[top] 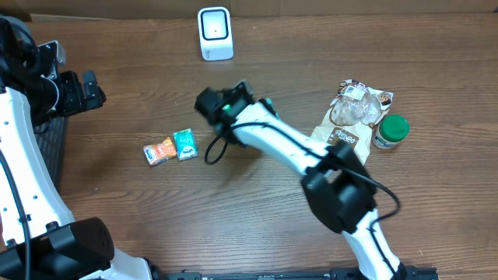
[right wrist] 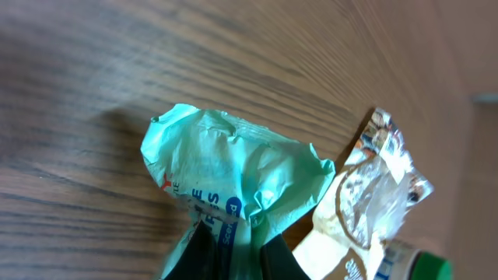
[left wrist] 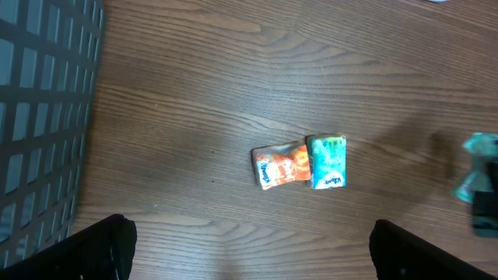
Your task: Scan the item barcode
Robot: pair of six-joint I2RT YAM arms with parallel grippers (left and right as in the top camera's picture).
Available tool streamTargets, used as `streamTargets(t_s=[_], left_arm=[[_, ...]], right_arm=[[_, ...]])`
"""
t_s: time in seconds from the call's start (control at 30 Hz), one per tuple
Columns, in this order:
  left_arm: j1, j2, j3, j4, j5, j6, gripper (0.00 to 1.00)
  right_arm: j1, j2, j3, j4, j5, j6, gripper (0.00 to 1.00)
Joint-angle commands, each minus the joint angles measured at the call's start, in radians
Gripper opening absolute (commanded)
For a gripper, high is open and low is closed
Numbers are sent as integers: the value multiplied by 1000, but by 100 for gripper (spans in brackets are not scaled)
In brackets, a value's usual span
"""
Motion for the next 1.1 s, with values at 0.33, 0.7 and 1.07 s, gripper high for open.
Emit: streamTargets(t_s=[0.33,0.7,1.07], left_arm=[[2,1,2,2,2,20,99],[2,1,2,2,2,19,99],[2,1,2,2,2,20,99]], right_arm=[[137,92,14,4,-130,-37,57],[198,91,28,35,-404,-16,75],[64,84,378,-180,-621,133,65]])
